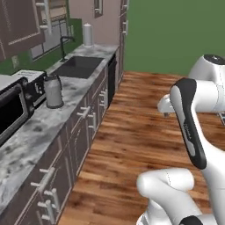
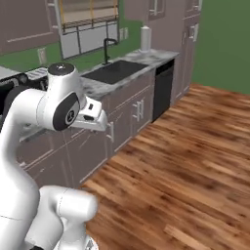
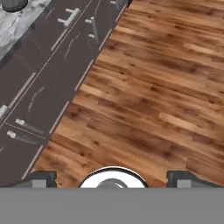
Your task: Navigate to the stove.
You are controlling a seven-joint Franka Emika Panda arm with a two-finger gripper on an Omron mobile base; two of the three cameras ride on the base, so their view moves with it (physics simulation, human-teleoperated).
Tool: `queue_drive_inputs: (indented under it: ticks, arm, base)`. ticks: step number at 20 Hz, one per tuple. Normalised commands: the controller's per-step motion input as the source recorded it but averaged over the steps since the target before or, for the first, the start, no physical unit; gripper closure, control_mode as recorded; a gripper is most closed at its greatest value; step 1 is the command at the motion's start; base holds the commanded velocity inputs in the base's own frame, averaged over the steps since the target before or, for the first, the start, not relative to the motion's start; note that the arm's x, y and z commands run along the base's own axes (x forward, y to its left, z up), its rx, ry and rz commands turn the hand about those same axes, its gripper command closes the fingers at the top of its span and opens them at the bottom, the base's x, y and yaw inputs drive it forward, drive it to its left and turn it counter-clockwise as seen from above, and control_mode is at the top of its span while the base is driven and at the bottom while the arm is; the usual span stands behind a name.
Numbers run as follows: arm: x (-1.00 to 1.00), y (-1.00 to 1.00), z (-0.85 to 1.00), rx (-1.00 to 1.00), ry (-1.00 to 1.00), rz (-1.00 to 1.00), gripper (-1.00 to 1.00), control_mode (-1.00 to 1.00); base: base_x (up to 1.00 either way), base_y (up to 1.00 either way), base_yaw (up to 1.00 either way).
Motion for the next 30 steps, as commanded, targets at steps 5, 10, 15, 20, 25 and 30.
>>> queue_drive_inputs:
  ticks: [5, 10, 15, 20, 25, 30]
  arm:
    - [0.00, 0.00, 0.00, 0.00, 0.00, 0.00, -1.00, 1.00]
    - [0.00, 0.00, 0.00, 0.00, 0.00, 0.00, -1.00, 1.00]
    - [0.00, 0.00, 0.00, 0.00, 0.00, 0.00, -1.00, 1.00]
    - [0.00, 0.00, 0.00, 0.00, 0.00, 0.00, -1.00, 1.00]
    - [0.00, 0.00, 0.00, 0.00, 0.00, 0.00, -1.00, 1.00]
    - [0.00, 0.00, 0.00, 0.00, 0.00, 0.00, -1.00, 1.00]
  base:
    - [0.00, -0.07, -0.92]
    - [0.00, 0.00, -0.94]
    - [0.00, 0.00, -0.92]
    - [0.35, 0.67, -0.69]
    - [1.00, 0.93, -0.30]
    - [1.00, 0.93, -0.33]
